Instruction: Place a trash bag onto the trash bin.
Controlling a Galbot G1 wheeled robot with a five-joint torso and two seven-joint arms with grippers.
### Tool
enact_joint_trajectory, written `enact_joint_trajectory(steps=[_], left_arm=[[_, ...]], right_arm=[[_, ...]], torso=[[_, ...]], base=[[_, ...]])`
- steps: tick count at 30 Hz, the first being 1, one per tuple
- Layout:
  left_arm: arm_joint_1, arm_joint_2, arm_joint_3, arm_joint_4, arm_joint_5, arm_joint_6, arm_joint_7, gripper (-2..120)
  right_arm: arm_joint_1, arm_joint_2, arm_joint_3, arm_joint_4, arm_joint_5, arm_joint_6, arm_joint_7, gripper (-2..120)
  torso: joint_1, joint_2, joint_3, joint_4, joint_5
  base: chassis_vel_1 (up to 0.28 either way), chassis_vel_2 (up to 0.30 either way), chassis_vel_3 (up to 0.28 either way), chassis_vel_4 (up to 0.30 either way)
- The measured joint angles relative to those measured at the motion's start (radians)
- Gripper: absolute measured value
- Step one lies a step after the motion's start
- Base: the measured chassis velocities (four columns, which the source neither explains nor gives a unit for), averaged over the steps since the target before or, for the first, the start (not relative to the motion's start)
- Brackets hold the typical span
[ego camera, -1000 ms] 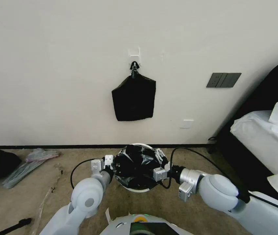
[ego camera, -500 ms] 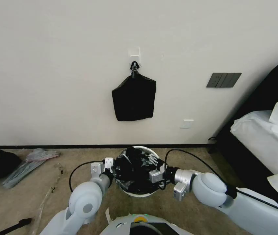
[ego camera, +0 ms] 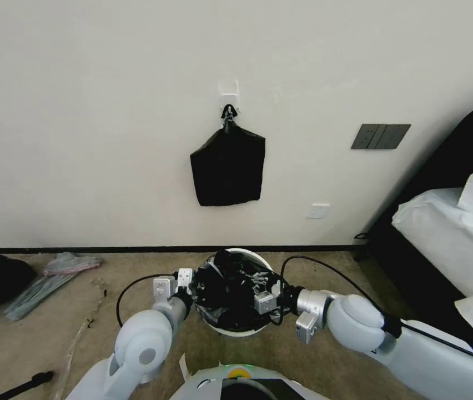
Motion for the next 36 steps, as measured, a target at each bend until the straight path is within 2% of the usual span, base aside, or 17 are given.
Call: enact_joint_trajectory(steps=[5, 8, 9, 11, 13, 14, 15, 17, 18, 19, 21, 28, 36], left_arm=[[0.015, 0.005, -0.007, 0.000, 0.038, 0.000, 0.031, 1], [0.040, 0.014, -0.016, -0.005, 0.084, 0.000, 0.077, 1], [0.040, 0.014, -0.016, -0.005, 0.084, 0.000, 0.077, 1], [0.061, 0.023, -0.021, -0.010, 0.141, -0.004, 0.130, 1], [0.071, 0.028, -0.023, -0.014, 0.166, -0.005, 0.152, 1], [0.094, 0.037, -0.030, -0.022, 0.219, -0.012, 0.205, 1], [0.094, 0.037, -0.030, -0.022, 0.219, -0.012, 0.205, 1], [0.126, 0.047, -0.040, -0.031, 0.314, -0.033, 0.302, 1], [0.135, 0.050, -0.043, -0.034, 0.341, -0.041, 0.326, 1], [0.135, 0.050, -0.043, -0.034, 0.341, -0.041, 0.326, 1], [0.154, 0.052, -0.056, -0.045, 0.377, -0.059, 0.366, 1], [0.175, 0.048, -0.078, -0.062, 0.392, -0.101, 0.406, 1], [0.172, 0.039, -0.091, -0.061, 0.394, -0.139, 0.418, 1]], right_arm=[[-0.012, 0.009, 0.033, 0.007, 0.102, -0.002, 0.025, 0], [0.013, 0.027, 0.070, 0.019, 0.341, -0.032, 0.123, 0], [0.013, 0.027, 0.070, 0.019, 0.341, -0.032, 0.123, 0], [0.088, 0.043, 0.079, -0.003, 0.475, -0.050, 0.191, 0], [0.121, 0.051, 0.077, -0.020, 0.515, -0.052, 0.209, 0], [0.187, 0.067, 0.065, -0.063, 0.569, -0.052, 0.226, 0], [0.187, 0.067, 0.065, -0.063, 0.569, -0.052, 0.226, 0], [0.257, 0.084, 0.034, -0.116, 0.605, -0.050, 0.223, 0], [0.278, 0.088, 0.019, -0.133, 0.615, -0.050, 0.216, 0], [0.278, 0.088, 0.019, -0.133, 0.615, -0.050, 0.216, 0], [0.322, 0.092, -0.032, -0.183, 0.618, -0.041, 0.183, 0], [0.306, 0.085, -0.061, -0.286, 0.586, -0.005, 0.140, 0], [0.231, 0.027, -0.023, -0.350, 0.582, 0.067, 0.086, 0]], torso=[[0.000, 0.000, 0.000, -0.0001, 0.0000], [0.000, 0.000, 0.000, -0.0001, -0.0001], [0.000, 0.000, 0.000, -0.0001, -0.0001], [0.000, 0.000, 0.000, 0.0000, -0.0001], [0.000, 0.000, 0.000, 0.0000, -0.0001], [0.000, 0.000, 0.000, 0.0000, 0.0000], [0.000, 0.000, 0.000, 0.0000, 0.0000], [0.000, 0.000, 0.000, 0.0003, 0.0000], [0.000, 0.000, 0.000, 0.0003, 0.0001], [0.000, 0.000, 0.000, 0.0003, 0.0001], [0.000, 0.000, 0.000, 0.0003, -0.0001], [0.000, 0.000, 0.000, 0.0000, 0.0002], [0.000, 0.000, 0.000, -0.0002, 0.0001]], base=[[0.000, 0.000, 0.000, 0.000], [0.000, 0.000, 0.000, 0.000], [0.000, 0.000, 0.000, 0.000], [0.000, 0.000, 0.000, 0.000], [0.000, 0.000, 0.000, 0.000], [0.000, 0.000, 0.000, 0.000], [0.000, 0.000, 0.000, 0.000], [0.000, 0.000, 0.000, 0.000], [0.000, 0.000, 0.000, 0.000], [0.000, 0.000, 0.000, 0.000], [0.000, 0.000, 0.000, 0.000], [0.000, 0.000, 0.000, 0.000], [0.000, 0.000, 0.000, 0.000]])
